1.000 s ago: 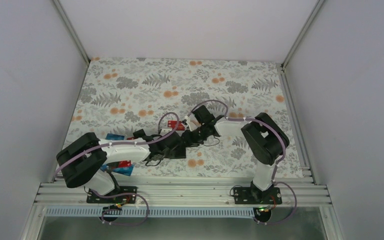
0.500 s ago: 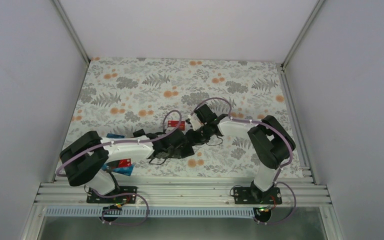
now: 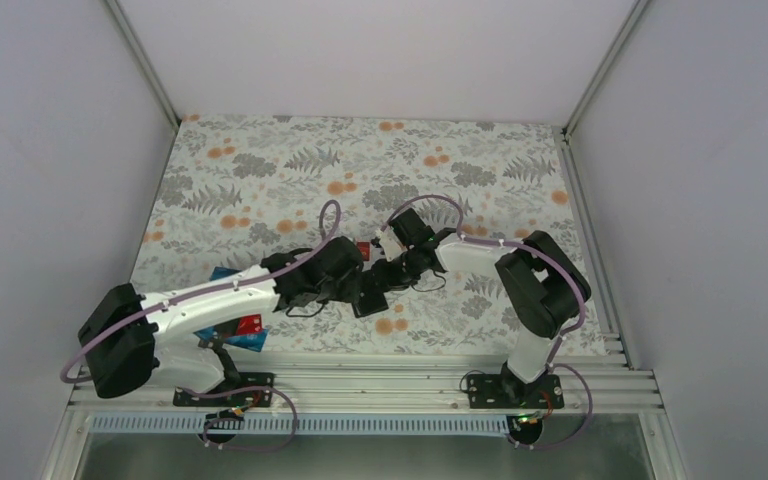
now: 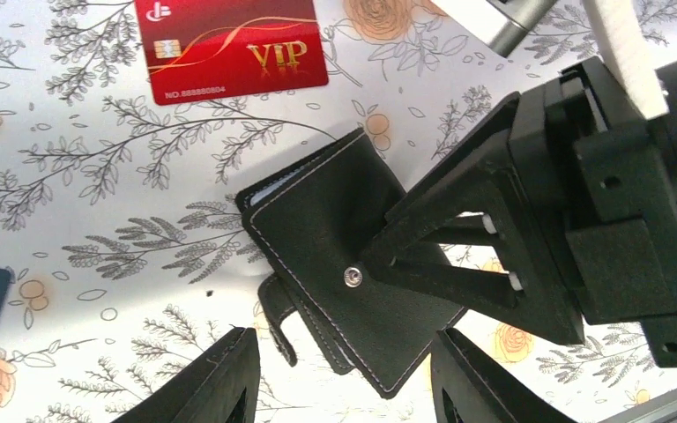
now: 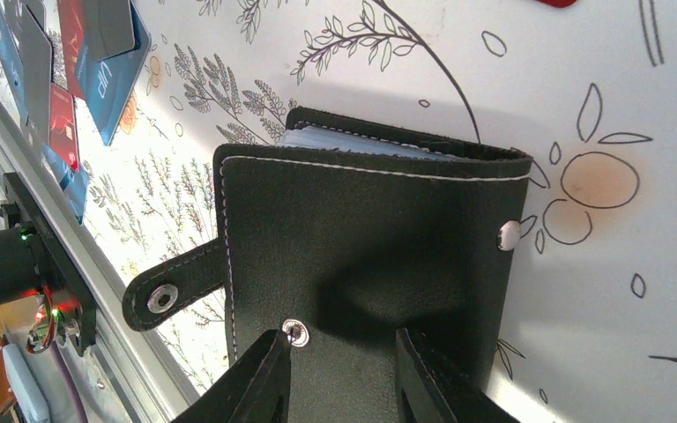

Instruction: Put the credit cards into the card holder

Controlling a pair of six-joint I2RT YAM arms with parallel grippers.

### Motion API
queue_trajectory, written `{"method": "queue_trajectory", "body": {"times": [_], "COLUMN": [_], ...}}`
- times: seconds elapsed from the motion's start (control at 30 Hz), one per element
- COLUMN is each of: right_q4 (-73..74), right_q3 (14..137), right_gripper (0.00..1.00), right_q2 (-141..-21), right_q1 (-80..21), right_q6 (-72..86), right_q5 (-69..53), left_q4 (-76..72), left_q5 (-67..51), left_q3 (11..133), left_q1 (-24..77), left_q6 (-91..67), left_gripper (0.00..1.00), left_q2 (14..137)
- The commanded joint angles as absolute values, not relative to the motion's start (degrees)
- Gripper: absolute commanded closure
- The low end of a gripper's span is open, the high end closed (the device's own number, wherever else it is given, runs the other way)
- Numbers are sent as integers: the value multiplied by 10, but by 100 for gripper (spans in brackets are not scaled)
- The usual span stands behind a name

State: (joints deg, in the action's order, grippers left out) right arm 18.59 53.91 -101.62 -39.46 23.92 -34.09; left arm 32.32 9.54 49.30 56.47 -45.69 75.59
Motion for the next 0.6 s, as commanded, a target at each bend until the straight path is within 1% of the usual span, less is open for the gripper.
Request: {"method": "queue_trajectory", "body": {"times": [0.0,0.1,0.2,0.33,0.57], "right_q4": [188,188,187,183,180], "right_q3": [522,522,521,516,511], "right_gripper": [67,67,67,67,67], "right_q2": [-1038,-1037,-1037,-1037,-1036], "right_q1": [-394,-394,-394,-394,-394], "right_q6": [238,239,239,239,237], "right_q5": [-304,-304,-304,-308,-309], "left_q4": [363,372,371,358,381], "left_q5": [90,87,76,67,86], "left_q3": [509,514,521,522,529], "left_q1": [556,556,556,559,560], "left_q6": [-452,-473,-496,-513,-536], "left_gripper": [51,54,59,61,74], "left_q2": [758,782,811,833,848]}}
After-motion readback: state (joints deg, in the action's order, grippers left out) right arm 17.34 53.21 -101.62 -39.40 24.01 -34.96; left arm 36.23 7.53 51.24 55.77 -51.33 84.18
